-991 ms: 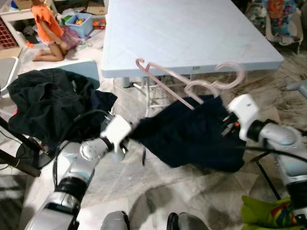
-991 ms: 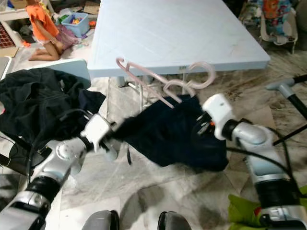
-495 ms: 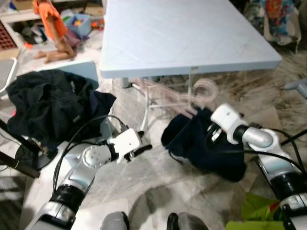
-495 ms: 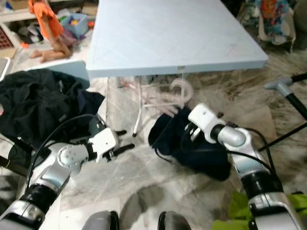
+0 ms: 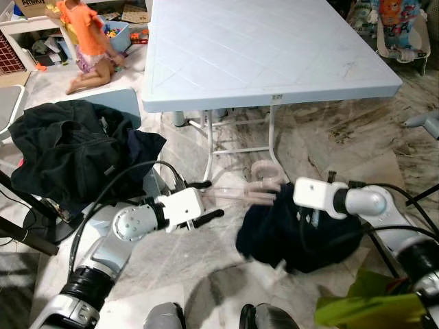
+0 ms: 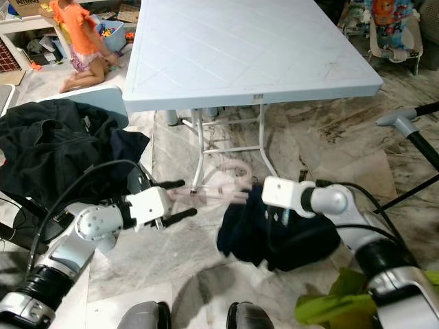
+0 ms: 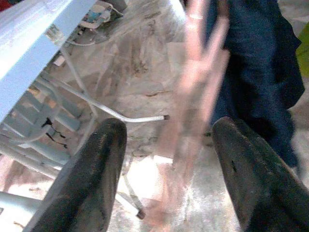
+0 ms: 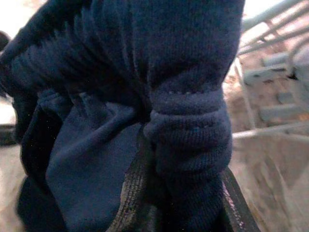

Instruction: Hang hanger

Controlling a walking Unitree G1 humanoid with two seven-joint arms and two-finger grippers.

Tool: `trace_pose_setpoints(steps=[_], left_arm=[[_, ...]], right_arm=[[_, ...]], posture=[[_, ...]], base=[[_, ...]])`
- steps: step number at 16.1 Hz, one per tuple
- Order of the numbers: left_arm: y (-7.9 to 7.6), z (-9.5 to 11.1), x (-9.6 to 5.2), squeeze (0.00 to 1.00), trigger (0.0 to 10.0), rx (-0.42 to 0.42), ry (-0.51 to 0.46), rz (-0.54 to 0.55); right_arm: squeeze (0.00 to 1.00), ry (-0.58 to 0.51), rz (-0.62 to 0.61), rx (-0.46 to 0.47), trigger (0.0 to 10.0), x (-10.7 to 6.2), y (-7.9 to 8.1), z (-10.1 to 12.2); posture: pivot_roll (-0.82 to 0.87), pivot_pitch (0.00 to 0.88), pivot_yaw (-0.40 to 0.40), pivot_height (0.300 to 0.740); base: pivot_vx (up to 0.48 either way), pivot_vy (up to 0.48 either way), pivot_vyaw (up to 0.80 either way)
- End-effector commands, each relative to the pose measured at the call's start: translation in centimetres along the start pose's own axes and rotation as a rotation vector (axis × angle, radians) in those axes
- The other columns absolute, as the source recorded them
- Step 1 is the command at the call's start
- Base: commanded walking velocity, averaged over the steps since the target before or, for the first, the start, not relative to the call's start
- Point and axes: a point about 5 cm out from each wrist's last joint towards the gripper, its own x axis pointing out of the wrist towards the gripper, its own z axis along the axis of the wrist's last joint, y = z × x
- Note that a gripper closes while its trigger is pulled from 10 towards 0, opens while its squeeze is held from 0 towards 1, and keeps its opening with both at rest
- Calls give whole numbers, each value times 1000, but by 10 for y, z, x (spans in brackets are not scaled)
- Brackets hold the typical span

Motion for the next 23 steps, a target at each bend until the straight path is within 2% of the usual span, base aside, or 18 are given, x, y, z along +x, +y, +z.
trace_pose_setpoints(steps=[1,5,7,9,14,15,18,19,20,21,22,23], left_arm=[[7,-4,-7,1000,10000,0,15,21],[12,-9,-9,1000,10000,-11,49,49],[14,-10,-7,1000,10000,-45,49,58],[14,-8,0,0,10000,-115,27,36],[19,4,12,0,10000,-181,-34,0],[19,4,14,1000,10000,-191,-29,-24],[18,-4,14,1000,10000,-203,16,-83],[18,-5,14,745,10000,-201,25,-92],[19,-6,14,0,10000,-194,35,-105],[20,-8,13,0,6784,-192,44,-110],[21,-8,13,0,2745,-190,47,-112],[21,-11,13,0,0,-193,63,-135]], right_arm=[[0,-41,19,-49,10000,-4,-1,8],[0,-85,0,-67,10000,-5,-5,11],[0,-96,-11,-74,10000,-6,-7,14],[0,-87,-26,-82,10000,-5,-10,14],[0,-86,-83,-110,10000,-2,-19,20],[0,-97,-100,-112,10000,-2,-22,22],[0,-137,-131,-113,10000,-3,-25,29],[0,-152,-129,-113,10000,-4,-25,30],[0,-164,-114,-118,10000,-5,-24,31],[0,-174,-83,-133,10000,-8,-21,30],[0,-171,-76,-139,10000,-10,-21,29],[0,-146,-58,-157,10000,-14,-22,24]], posture=[[-70,102,18,740],[-76,101,16,740],[-80,98,15,740],[-85,93,14,740],[-91,110,17,740],[-90,113,13,740],[-96,110,16,740],[-93,108,18,740],[-94,107,18,740],[-94,107,18,740],[-97,107,19,740],[-101,110,20,740]], base=[[0,0,0],[0,0,0],[0,0,0],[0,0,0],[0,0,0],[0,0,0],[0,0,0],[0,0,0],[0,0,0],[0,0,0],[0,0,0],[0,0,0]])
